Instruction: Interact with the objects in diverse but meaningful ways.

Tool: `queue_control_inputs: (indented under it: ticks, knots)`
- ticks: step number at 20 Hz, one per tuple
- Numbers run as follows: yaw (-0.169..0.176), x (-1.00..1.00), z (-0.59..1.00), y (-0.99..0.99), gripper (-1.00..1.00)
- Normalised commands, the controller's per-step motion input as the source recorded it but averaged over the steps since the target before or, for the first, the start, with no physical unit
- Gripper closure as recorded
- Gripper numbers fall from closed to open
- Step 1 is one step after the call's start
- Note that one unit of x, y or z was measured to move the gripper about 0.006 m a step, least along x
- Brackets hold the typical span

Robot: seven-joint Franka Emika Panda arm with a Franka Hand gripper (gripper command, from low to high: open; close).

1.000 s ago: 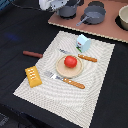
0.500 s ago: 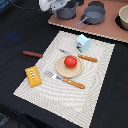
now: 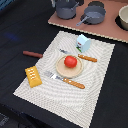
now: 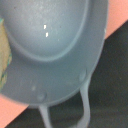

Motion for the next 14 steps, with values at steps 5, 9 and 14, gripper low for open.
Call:
queue_control_inputs:
  ticks: [5, 9, 14]
  knots:
    - [-0.009, 0.02, 0.6, -0.43, -1.0]
    - [0.0, 0.23, 0.34, -0.85, -1.0]
    - [0.0, 0.2, 0.12, -0.96, -1.0]
